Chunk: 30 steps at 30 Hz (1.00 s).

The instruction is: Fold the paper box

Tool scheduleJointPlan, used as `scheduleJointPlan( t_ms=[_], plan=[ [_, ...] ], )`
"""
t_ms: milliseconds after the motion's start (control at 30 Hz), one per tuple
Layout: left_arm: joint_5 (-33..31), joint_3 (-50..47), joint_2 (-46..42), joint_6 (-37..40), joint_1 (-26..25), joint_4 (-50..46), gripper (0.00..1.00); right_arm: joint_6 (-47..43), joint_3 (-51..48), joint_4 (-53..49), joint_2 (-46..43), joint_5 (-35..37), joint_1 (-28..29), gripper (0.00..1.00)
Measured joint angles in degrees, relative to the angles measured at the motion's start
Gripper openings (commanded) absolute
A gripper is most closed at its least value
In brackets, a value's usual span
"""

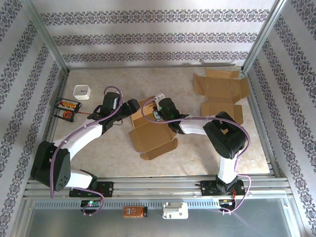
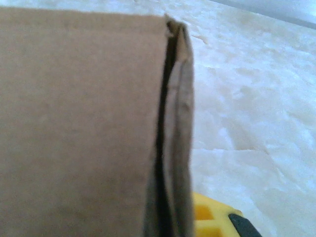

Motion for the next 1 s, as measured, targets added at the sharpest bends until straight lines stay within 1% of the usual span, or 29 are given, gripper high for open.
scheduleJointPlan(
  t_ms=[100, 233, 300, 333, 433, 467, 500, 567, 633, 700, 800, 1000],
  plan=[
    [-0.5, -0.4, -3.5, 0.0, 0.0, -0.5, 0.88, -2.5, -1.7, -0.4, -2.2, -1.7, -0.4, 0.07],
    [-3.5, -0.9, -11.9, 0.3, 0.0, -1.5, 0.89, -9.3, -3.6, -6.2, -10.9, -5.0, -2.1, 0.05],
    [-5.8, -1.4, -17.1, 1.1, 0.0, -2.1, 0.90, -16.3, -2.4, -11.9, -16.7, -7.6, -3.7, 0.01],
    [-7.1, -1.6, -19.4, 1.5, 0.0, -2.5, 0.90, -21.4, -0.3, -16.6, -19.4, -8.3, -4.2, 0.00],
    [-11.2, -2.6, -25.8, 3.1, 0.0, -3.6, 0.90, -37.6, 10.2, -31.5, -22.6, -7.0, -3.7, 0.00],
    [-12.4, -2.9, -27.3, 3.5, 0.0, -4.0, 0.90, -43.2, 14.0, -36.1, -22.6, -5.7, -2.9, 0.00],
    [-13.7, -3.4, -28.7, 3.8, 0.0, -4.4, 0.90, -48.9, 17.5, -40.5, -22.5, -4.1, -1.8, 0.03],
    [-15.5, -4.4, -30.5, 4.3, 0.0, -4.8, 0.90, -59.2, 21.1, -46.8, -22.4, -0.2, 0.4, 0.08],
    [-16.8, -5.6, -31.5, 4.3, 0.0, -5.3, 0.90, -68.3, 21.6, -50.7, -21.8, 3.8, 2.7, 0.13],
    [-17.5, -6.7, -31.7, 4.3, 0.0, -5.6, 0.90, -76.5, 21.1, -53.7, -19.3, 6.3, 5.0, 0.14],
    [-18.0, -7.9, -31.6, 4.3, 0.0, -6.1, 0.90, -84.8, 18.6, -54.5, -13.9, 7.1, 8.1, 0.14],
    [-18.2, -9.2, -31.6, 4.0, 0.0, -6.1, 0.91, -92.3, 13.1, -51.4, -3.2, 5.9, 15.5, 0.14]
  ],
)
